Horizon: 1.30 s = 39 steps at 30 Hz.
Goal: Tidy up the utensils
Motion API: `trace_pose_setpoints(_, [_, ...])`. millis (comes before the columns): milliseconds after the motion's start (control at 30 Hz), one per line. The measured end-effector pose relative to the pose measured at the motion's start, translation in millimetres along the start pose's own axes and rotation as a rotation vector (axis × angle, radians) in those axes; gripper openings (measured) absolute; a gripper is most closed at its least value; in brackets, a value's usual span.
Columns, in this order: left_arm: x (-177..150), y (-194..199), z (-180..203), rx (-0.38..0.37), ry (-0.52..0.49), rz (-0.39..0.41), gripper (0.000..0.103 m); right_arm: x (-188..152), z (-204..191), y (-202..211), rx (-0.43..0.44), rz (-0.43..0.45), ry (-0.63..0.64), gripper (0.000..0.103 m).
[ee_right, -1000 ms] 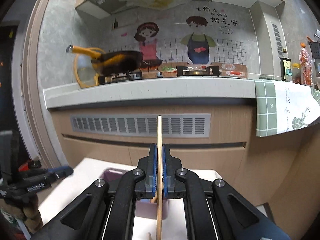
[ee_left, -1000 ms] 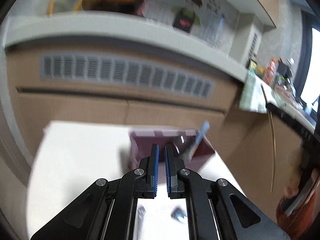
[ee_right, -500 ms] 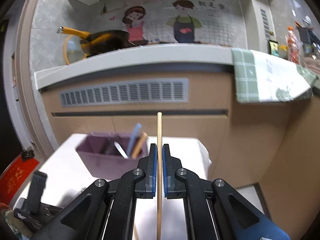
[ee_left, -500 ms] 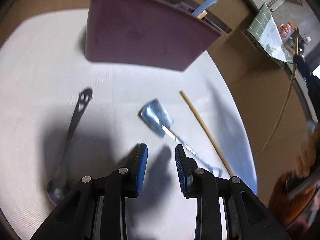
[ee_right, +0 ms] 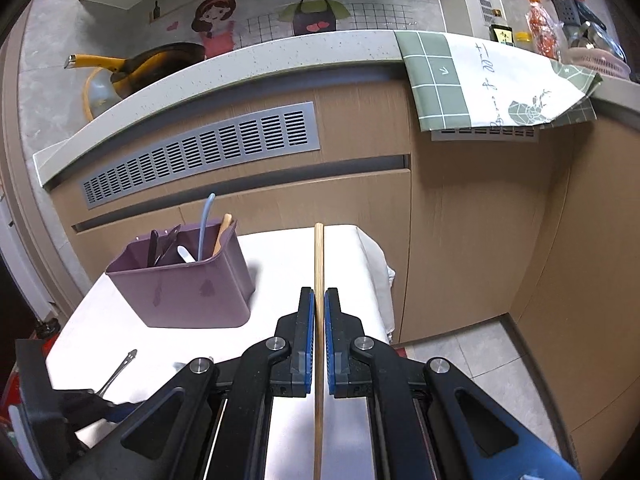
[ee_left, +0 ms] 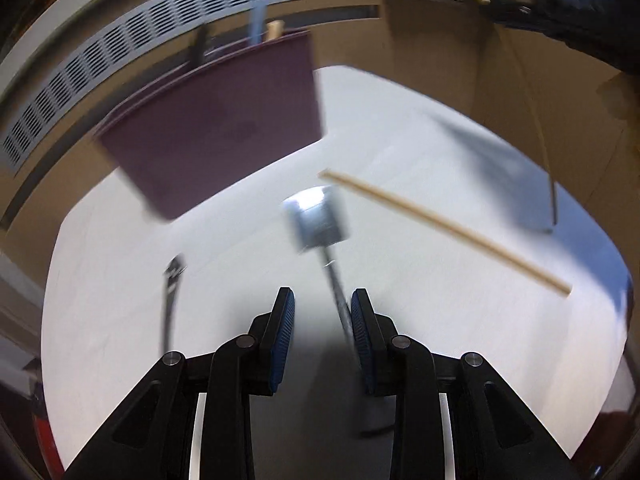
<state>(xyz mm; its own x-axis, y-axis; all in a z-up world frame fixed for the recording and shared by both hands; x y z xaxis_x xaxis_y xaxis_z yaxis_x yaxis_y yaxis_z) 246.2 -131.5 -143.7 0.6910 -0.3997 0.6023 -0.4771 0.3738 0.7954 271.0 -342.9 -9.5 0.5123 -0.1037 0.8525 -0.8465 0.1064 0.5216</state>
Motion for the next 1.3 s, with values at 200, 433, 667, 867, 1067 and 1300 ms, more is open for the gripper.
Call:
trace_pose_setpoints(200, [19.1,-9.7,-21.2,-0.226,0.19,0.002,0.031,2.2,-8.4,0.3,0.046,0.006,-0.016,0.004])
trace_pose_setpoints(433, [63.2,-45.4,-8.2,-0.28,0.086,-0.059,0.036,-0.1,-6.7,3.4,0.03,0.007,0.004,0.004])
trace_pose_setpoints(667, [75.0,-57.9,-0.2,-0.19,0.041,-0.098,0.04,-1.3,-8.5,0.3,0.035,-0.008,0.002,0.004])
trace_pose_setpoints(867, [63.4,-33.1,-13.6,-0.19,0.137,0.011,0.033,6.3,-21.3,12.5,0.082,0.016,0.005,0.004])
trace_pose_setpoints(1067, [59.2,41.2,-27.3,-0.184,0.208,0.247,0.033,12.1,-43.4,19.0,0.108,0.025,0.041,0.004])
trace_pose_setpoints(1300, [76.4,110.1,-63.5,-0.128,0.251,0.459,0.003,30.8,-69.5,31.1,0.148,0.081,0.032,0.004])
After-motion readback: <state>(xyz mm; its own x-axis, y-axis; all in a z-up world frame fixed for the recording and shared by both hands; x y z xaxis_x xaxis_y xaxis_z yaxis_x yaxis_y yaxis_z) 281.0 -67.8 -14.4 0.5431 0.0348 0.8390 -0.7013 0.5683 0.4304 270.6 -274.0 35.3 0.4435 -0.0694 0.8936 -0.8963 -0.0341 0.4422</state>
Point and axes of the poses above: each gripper's, at about its wrist camera, not at the fingertips, and y roughly against the way its jaws point, z to its right, x to its top, the point moved 8 cm from there along -y, roughly the way its jaws point, and after that the axes turned 13 degrees about -x, right-handed, at the moved point
